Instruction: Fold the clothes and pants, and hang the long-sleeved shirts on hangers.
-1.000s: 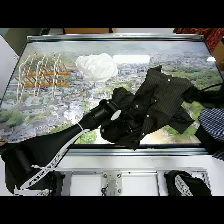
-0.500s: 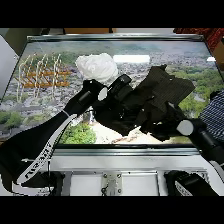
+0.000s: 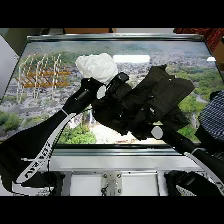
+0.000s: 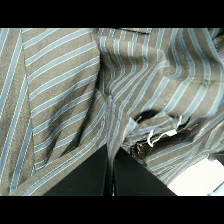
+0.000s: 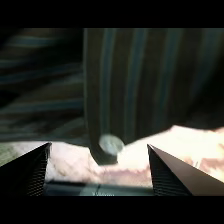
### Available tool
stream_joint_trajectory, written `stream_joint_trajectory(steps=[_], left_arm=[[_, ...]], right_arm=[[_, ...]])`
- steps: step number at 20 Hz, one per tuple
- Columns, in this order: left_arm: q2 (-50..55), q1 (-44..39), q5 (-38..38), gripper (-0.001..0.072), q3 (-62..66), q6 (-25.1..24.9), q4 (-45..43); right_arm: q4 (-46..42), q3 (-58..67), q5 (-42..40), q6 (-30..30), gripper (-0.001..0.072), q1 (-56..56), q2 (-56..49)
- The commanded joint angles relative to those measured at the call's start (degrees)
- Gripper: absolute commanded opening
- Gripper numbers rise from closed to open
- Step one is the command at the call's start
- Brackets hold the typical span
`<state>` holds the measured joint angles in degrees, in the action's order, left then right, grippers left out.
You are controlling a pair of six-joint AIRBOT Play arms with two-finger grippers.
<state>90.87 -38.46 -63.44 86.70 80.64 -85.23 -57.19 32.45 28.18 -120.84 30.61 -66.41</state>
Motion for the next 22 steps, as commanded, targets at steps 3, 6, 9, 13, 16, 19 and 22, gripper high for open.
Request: stream_joint_trajectory(steps=[3, 6, 9, 13, 16, 19, 22], left_arm=[[-0.02, 0.09, -1.09, 0.0014, 0.07, 2.38, -0.09], [-0.15, 0.22, -3.08, 0.0014, 0.09, 3.06, -0.09], [-3.45, 1.22, -5.68, 0.0014, 0.02, 6.19, -0.22], [-14.14, 3.98, -6.25, 0.0014, -8.22, 10.51, 10.23], [-20.90, 2.40, -3.43, 0.0014, -19.54, 10.51, 27.91], [-22.47, -2.54, 4.26, 0.0014, -26.38, 10.60, 29.73], [-18.86, -1.66, 9.92, 0.0058, -25.59, 10.73, 29.79]], right_arm=[[0.87, 3.48, -5.97, 5.97, 0.0435, 2.05, -5.60], [0.37, 5.07, -4.44, 10.21, 0.0050, 1.53, -5.33], [-5.64, 9.60, 11.76, 17.09, 0.0010, -3.96, -2.27], [-20.76, 22.73, 39.80, 26.10, 0.0009, -16.92, 5.62], [-21.97, 32.20, 49.88, 31.87, 0.0009, -25.00, 6.73], [-22.29, 34.71, 48.68, 32.57, 0.0010, -28.70, 6.56], [-22.25, 34.71, 47.36, 32.33, 0.0010, -29.20, 5.42]])
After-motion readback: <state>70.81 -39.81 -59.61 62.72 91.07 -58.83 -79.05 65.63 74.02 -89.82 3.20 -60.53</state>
